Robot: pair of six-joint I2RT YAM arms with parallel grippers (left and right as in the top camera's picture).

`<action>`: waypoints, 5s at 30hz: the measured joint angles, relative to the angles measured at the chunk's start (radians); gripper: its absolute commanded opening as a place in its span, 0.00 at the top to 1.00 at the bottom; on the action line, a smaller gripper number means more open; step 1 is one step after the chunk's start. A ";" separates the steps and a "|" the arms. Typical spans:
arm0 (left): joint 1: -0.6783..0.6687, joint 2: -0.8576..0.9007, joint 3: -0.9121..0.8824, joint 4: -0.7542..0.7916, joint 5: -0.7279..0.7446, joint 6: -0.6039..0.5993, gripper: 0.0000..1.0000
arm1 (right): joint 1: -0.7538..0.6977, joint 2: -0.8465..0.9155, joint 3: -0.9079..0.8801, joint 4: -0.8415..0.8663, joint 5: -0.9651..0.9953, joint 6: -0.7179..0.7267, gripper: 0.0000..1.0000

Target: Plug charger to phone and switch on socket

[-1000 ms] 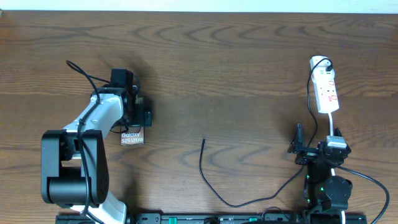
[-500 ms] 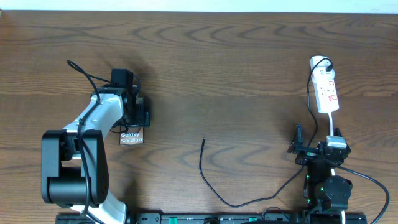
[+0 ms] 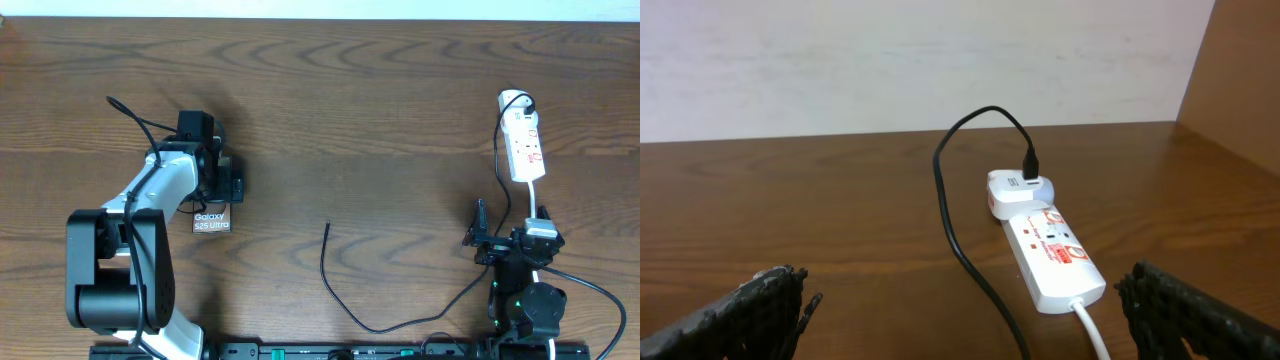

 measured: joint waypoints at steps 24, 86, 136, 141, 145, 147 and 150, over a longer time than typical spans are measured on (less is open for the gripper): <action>0.003 -0.017 -0.033 0.013 0.047 -0.003 0.03 | 0.000 0.000 0.000 0.000 0.000 0.000 0.01; 0.004 -0.029 -0.053 0.043 0.060 0.087 0.02 | 0.000 0.000 0.000 0.000 0.000 0.000 0.01; 0.005 -0.029 -0.053 0.043 0.068 0.106 0.18 | 0.000 0.000 0.000 0.000 0.000 0.000 0.01; 0.005 -0.029 -0.053 0.043 0.068 0.106 0.20 | 0.000 0.000 0.000 0.000 0.000 0.000 0.01; 0.005 -0.029 -0.053 0.043 0.068 0.106 0.24 | 0.000 0.000 0.000 0.000 0.000 0.000 0.01; 0.005 -0.029 -0.053 0.043 0.068 0.106 0.34 | 0.000 0.000 0.000 0.000 0.000 0.000 0.01; 0.005 -0.029 -0.053 0.043 0.068 0.106 0.43 | 0.000 0.000 0.000 0.000 0.000 0.000 0.01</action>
